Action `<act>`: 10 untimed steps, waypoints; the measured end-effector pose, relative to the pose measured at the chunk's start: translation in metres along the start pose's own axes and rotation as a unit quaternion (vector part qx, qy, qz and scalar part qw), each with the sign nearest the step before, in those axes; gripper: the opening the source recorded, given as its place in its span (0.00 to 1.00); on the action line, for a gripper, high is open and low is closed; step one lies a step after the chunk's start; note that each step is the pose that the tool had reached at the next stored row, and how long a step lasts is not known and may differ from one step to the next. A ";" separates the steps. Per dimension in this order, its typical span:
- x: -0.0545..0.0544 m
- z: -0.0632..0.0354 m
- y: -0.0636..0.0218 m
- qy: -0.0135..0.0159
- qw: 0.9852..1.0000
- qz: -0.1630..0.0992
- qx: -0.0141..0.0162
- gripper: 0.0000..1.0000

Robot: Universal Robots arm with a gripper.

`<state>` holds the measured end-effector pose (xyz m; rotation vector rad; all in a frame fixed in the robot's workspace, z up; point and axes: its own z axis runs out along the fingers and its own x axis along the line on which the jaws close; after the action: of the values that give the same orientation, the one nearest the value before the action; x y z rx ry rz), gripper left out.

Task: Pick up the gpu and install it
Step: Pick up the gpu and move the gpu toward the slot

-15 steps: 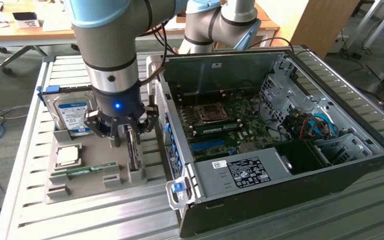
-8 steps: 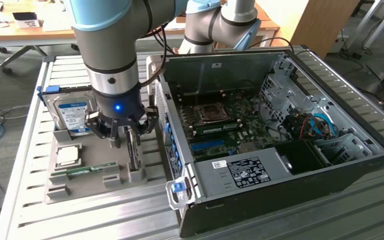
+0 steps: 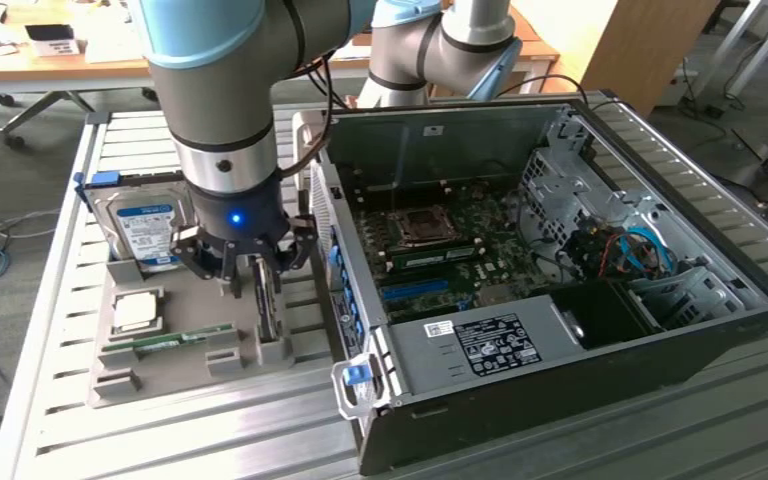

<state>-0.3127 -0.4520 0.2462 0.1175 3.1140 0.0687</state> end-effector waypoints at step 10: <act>0.000 0.0044 -0.0002 0.000 1.000 0.000 0.000 0.49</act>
<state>-0.3127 -0.4521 0.2418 0.1175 3.1141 0.0684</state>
